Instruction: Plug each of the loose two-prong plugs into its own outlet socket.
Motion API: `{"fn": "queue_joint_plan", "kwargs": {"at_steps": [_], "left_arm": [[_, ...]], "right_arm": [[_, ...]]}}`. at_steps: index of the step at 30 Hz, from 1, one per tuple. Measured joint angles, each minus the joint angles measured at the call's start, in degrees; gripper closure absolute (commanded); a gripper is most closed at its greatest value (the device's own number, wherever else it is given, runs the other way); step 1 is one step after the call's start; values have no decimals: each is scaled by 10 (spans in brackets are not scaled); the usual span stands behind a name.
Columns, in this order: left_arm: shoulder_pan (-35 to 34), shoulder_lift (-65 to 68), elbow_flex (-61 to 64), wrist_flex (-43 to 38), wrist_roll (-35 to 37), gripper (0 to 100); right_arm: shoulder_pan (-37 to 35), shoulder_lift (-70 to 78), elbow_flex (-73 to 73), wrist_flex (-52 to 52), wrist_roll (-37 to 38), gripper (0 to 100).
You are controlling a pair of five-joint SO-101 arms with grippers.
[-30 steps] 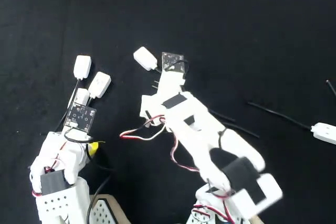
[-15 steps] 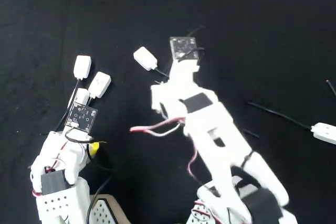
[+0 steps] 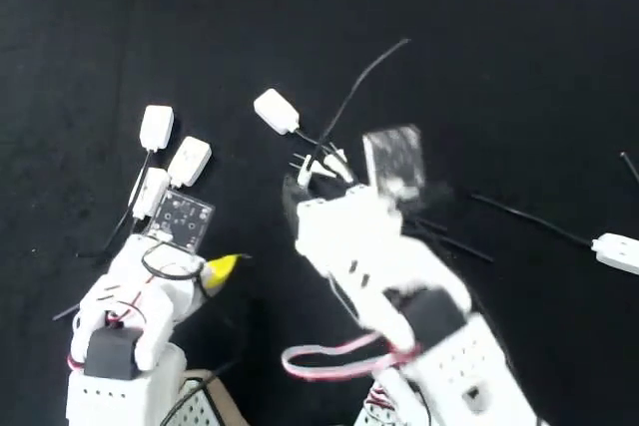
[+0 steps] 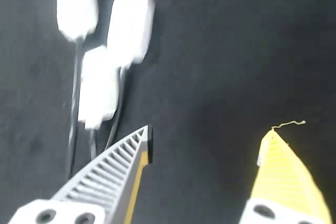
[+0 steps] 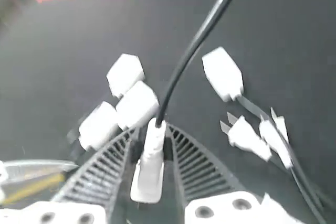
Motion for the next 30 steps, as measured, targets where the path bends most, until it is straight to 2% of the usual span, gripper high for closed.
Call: {"fn": "queue_joint_plan", "kwargs": {"at_steps": [6, 11, 16, 23, 30], "left_arm": [[105, 3, -6, -99, 73, 672], [126, 4, 8, -108, 76, 672], [118, 5, 8, -108, 76, 672], [44, 4, 8, -111, 76, 672], [18, 4, 8, -120, 76, 672]], "right_arm": [[-113, -236, 213, -102, 0, 986], [-163, -260, 240, -81, 0, 986], [-168, -260, 238, -76, -9, 986], [-172, -258, 193, -21, -9, 986], [-177, -192, 163, -6, -11, 986]]}}
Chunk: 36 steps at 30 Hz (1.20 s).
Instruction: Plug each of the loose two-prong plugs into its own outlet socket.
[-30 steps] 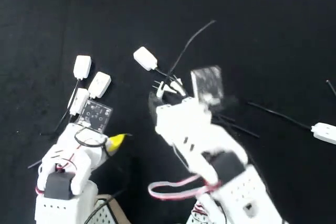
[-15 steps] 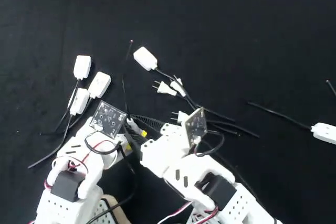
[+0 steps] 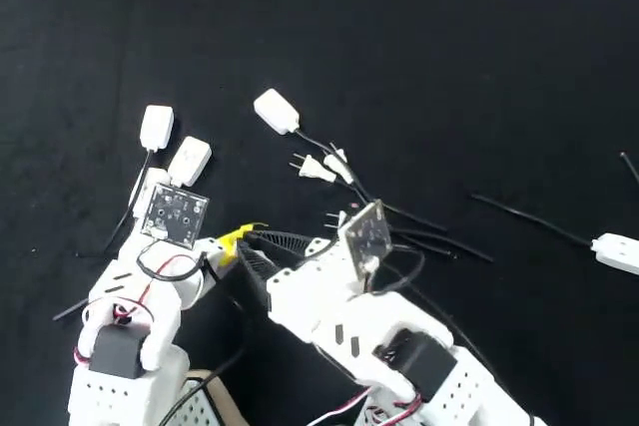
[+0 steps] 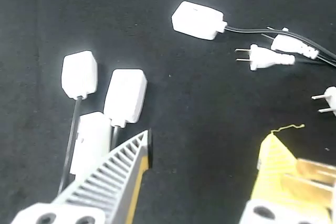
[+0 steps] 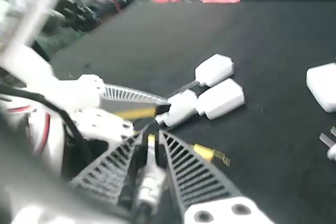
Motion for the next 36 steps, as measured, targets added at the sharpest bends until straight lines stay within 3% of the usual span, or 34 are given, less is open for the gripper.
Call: {"fn": "queue_joint_plan", "kwargs": {"at_steps": [12, 19, 24, 30, 33, 36], "left_arm": [[-37, 0, 0, 0, 0, 672], [-37, -4, 6, -4, -12, 672], [-38, -1, 32, -4, -57, 672], [-166, -1, 80, -4, -133, 672], [-218, -4, 89, 9, -161, 672], [-223, -1, 90, 28, -183, 672]], "right_arm": [[4, 179, -76, 0, -2, 986], [103, 311, -124, 3, -2, 986], [200, 467, -159, -71, 2, 986], [234, 697, -245, -109, 39, 984], [239, 763, -317, -56, 69, 983], [239, 797, -398, 27, 84, 983]]}}
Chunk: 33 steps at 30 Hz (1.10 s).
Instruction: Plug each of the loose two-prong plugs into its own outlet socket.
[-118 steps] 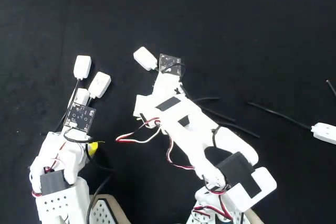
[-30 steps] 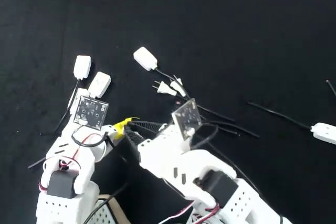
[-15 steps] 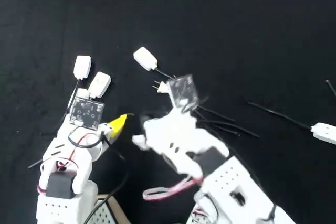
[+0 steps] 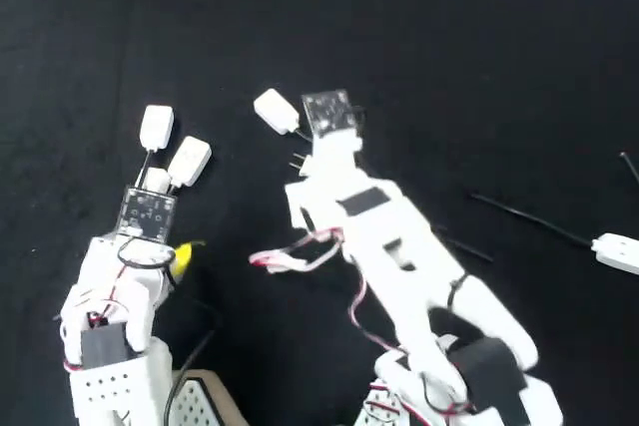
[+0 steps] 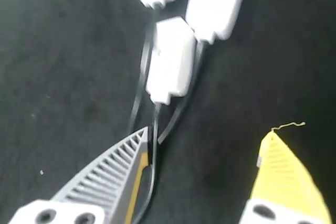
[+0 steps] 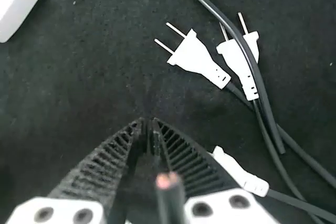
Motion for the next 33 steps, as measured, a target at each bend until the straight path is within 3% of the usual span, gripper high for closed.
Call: {"fn": "queue_joint_plan", "kwargs": {"at_steps": [5, 12, 15, 18, 27, 29, 33], "left_arm": [[0, 0, 2, 13, -21, 672], [3, 0, 4, 13, -29, 672], [3, 0, 4, 13, -29, 672], [3, 0, 4, 13, -29, 672], [4, 0, 4, 13, -29, 672], [4, 0, 4, 13, -29, 672], [4, 0, 4, 13, -29, 672]], "right_arm": [[0, 50, -127, 112, -32, 983], [0, 160, -312, 141, -50, 979], [0, 215, -410, 180, -50, 908], [1, 249, -505, 251, -50, 844], [50, 253, -768, 507, -50, 839], [61, 255, -796, 564, -50, 839], [49, 256, -738, 579, -36, 840]]}}
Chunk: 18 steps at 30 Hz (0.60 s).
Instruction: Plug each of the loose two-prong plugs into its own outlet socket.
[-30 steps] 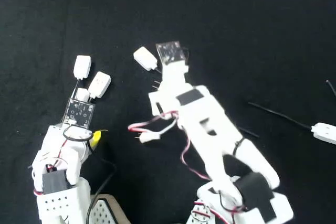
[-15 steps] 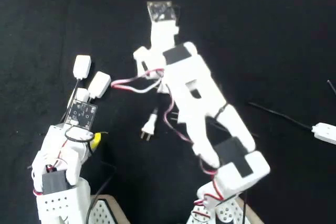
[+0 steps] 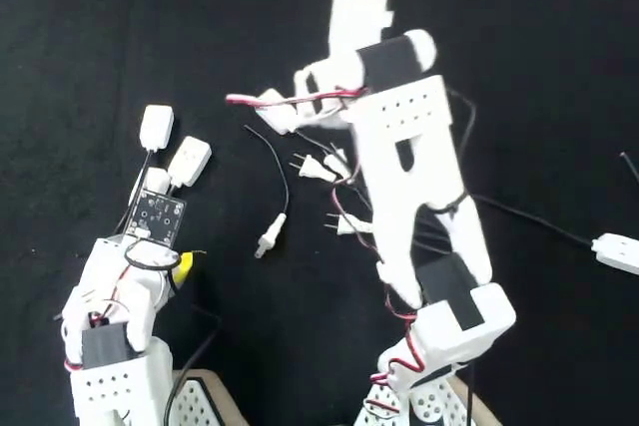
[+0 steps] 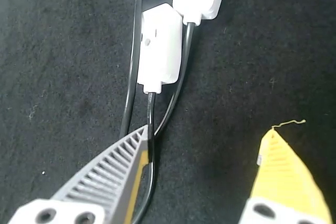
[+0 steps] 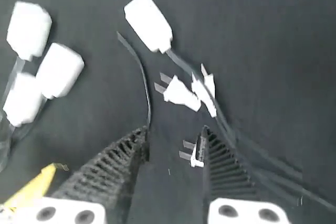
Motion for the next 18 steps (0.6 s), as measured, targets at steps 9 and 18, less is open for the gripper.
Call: {"fn": "queue_joint_plan", "kwargs": {"at_steps": [9, 18], "left_arm": [[0, 0, 0, 0, -1, 672], [-18, 0, 0, 47, -40, 672]], "right_arm": [[-101, 12, 251, -81, -149, 838], [-212, 65, 386, -308, -278, 839]]}}
